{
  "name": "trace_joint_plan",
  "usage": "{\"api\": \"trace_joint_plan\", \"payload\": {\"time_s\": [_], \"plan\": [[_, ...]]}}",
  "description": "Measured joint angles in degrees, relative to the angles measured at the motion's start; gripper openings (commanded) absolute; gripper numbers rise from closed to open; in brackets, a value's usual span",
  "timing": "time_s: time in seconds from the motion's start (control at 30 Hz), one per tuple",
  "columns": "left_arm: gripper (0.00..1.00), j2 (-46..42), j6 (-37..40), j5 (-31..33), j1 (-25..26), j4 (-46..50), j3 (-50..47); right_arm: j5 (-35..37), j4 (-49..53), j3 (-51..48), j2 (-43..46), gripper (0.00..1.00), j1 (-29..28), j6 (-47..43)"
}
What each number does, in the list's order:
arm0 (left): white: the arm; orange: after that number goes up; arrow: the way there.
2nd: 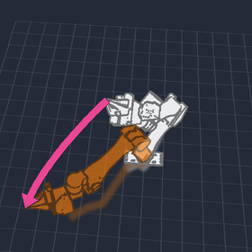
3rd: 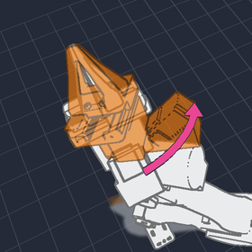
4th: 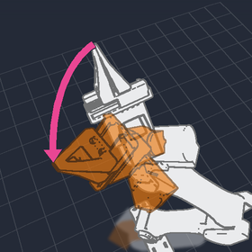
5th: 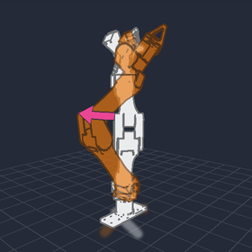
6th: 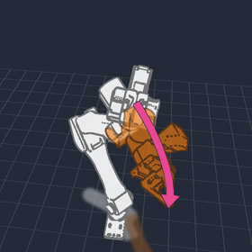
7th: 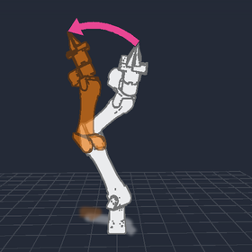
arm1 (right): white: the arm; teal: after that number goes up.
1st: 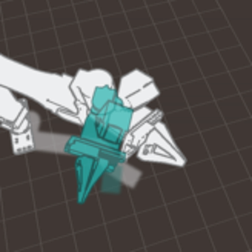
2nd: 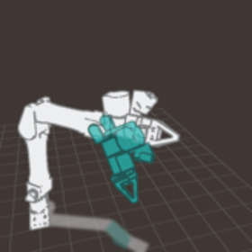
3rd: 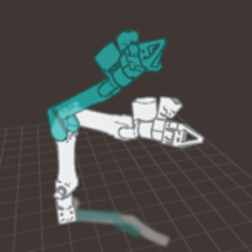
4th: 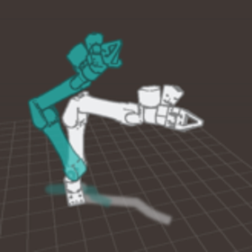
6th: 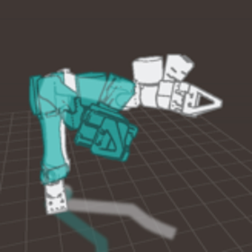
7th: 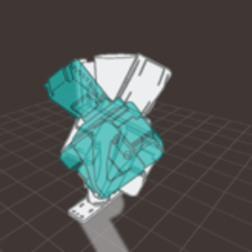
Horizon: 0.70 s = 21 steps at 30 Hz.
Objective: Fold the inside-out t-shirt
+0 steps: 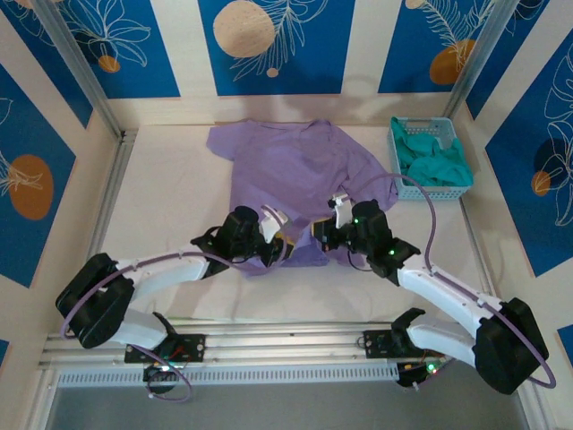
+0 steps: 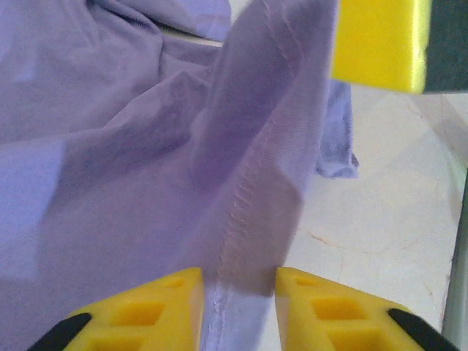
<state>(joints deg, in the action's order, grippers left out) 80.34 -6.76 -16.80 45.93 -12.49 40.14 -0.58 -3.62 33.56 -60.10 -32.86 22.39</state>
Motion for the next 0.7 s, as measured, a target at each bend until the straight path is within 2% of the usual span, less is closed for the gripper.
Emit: {"api": "trace_joint_plan", "payload": {"time_s": [0.2, 0.4, 0.47, 0.5, 0.6, 0.63, 0.7], "plan": [[0.54, 3.1, 1.68, 1.42, 2.23, -1.73, -0.02, -1.73, 2.64, 1.97, -0.24, 0.0, 1.16, 2.97], [0.55, 7.08, 2.47, 8.48, 2.64, -1.75, 1.4, -2.69, 4.55, 2.01, -0.22, 0.0, 2.47, 3.56], [0.49, 8.72, 2.49, 9.62, 2.64, -2.16, 2.89, -2.75, 4.76, 2.01, -0.22, 0.0, 2.8, 3.54], [0.4, 9.6, 2.43, 9.79, 2.64, -2.49, 3.76, -2.78, 4.85, 2.01, -0.22, 0.0, 3.04, 3.52], [0.04, 12.79, 2.29, 9.33, 2.64, -3.06, 7.87, -2.69, 6.03, 2.05, -0.22, 0.01, 4.74, 3.52], [0.0, 13.86, 2.03, 9.16, 2.62, -2.89, 9.64, -1.77, 7.87, 2.38, -0.22, 0.09, 5.88, 3.56], [0.0, 15.56, 1.38, 8.76, 2.27, -2.1, 13.44, 1.95, 13.11, 3.89, -0.13, 0.29, 9.01, 4.28]]}}
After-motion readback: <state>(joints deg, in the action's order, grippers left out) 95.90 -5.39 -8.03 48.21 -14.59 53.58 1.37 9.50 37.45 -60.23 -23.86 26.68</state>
